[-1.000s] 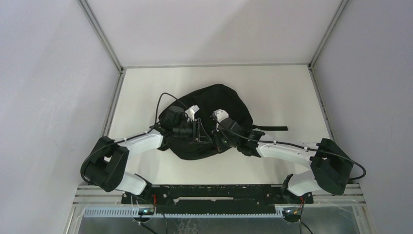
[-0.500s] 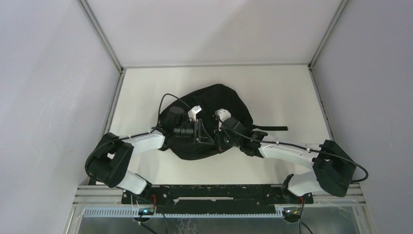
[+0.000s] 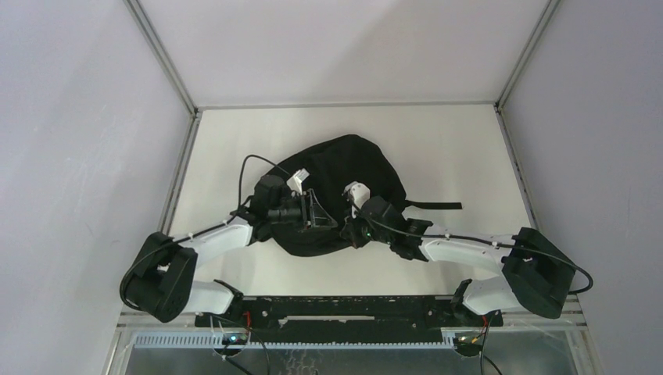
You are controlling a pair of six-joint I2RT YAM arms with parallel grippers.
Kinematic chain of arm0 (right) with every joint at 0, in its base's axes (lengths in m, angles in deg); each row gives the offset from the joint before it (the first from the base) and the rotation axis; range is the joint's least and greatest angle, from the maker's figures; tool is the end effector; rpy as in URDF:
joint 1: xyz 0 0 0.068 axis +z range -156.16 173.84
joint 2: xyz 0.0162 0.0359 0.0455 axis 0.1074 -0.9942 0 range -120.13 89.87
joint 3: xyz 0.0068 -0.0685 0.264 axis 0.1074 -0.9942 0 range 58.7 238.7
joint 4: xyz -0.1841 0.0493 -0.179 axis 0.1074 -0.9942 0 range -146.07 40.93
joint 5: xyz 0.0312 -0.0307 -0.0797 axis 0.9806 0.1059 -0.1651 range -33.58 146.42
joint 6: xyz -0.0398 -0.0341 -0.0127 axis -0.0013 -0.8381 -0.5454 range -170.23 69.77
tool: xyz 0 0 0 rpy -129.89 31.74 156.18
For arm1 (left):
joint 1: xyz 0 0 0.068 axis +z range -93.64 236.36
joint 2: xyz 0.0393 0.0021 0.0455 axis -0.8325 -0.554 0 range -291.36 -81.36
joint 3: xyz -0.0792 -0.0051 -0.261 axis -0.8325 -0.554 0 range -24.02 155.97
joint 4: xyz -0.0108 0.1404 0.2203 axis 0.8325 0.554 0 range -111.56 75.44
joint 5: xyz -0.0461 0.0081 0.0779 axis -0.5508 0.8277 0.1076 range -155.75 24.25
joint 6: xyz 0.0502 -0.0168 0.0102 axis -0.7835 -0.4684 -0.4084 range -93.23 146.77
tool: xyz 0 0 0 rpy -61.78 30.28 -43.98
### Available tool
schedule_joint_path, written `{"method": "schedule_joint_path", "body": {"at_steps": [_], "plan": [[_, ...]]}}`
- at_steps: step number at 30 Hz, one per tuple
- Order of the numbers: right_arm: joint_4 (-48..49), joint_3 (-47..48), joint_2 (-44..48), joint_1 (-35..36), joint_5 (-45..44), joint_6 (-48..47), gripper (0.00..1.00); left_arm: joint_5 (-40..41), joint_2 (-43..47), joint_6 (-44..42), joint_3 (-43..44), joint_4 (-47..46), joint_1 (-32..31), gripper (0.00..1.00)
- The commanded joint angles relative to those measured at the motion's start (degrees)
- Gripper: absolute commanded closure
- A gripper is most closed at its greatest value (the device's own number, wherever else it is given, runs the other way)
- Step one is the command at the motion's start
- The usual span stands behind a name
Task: Pack the student bag
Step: Zip the student bag at the center of the board.
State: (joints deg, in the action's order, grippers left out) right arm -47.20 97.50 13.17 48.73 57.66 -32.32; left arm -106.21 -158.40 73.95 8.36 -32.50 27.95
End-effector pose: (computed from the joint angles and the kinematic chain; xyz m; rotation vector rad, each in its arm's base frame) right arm 0.1592 0.2279 0.2028 -0.7406 2.1750 0.7143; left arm 0.2189 -0.1447 0.1852 0.0739 2.4044 -1.4609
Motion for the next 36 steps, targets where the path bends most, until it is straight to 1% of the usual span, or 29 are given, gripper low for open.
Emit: {"method": "schedule_joint_path", "body": {"at_steps": [1, 5, 8, 12, 17, 20, 23, 30, 33, 36], "plan": [[10.41, -3.05, 1.82, 1.54, 0.54, -5.79, 1.0, -0.01, 2.37, 0.35, -1.76, 0.88, 1.27, 0.51], [14.75, -5.98, 2.23, 3.6, -3.74, -9.35, 1.0, -1.38, 1.62, -0.81, -2.16, 1.63, 1.33, 0.51], [17.26, -7.66, 2.64, 3.69, -4.74, -10.28, 1.0, -2.56, 1.45, -2.11, -3.15, 0.6, 1.33, 0.51], [20.82, -10.14, 3.87, 3.19, -3.24, -9.39, 1.0, -3.29, 2.0, 0.01, -6.56, -6.26, 1.33, 0.51], [25.03, -12.76, 6.03, 1.95, 1.32, -7.9, 1.0, -5.37, -0.29, 1.8, -7.25, -11.71, 1.16, 0.51], [25.32, -13.14, 6.97, 1.23, 3.14, -8.16, 1.0, -6.16, -0.57, 3.35, -7.85, -16.14, 0.64, 0.51], [25.21, -13.14, 7.14, 0.33, 5.02, -8.06, 1.0, -6.92, -1.08, 3.05, -7.12, -17.26, -0.49, 0.5], [25.31, -13.14, 7.89, -0.04, 7.39, -8.41, 1.0, -8.29, -6.04, 2.84, -5.88, -21.46, -4.01, 0.5], [24.85, -13.1, 8.15, -0.13, 7.66, -8.33, 1.0, -8.57, -6.71, 5.07, -6.34, -25.99, -4.03, 0.52], [24.52, -13.14, 8.24, -0.14, 8.12, -8.33, 1.0, -8.47, -6.56, 6.21, -6.37, -27.81, -4.03, 0.56]]}}
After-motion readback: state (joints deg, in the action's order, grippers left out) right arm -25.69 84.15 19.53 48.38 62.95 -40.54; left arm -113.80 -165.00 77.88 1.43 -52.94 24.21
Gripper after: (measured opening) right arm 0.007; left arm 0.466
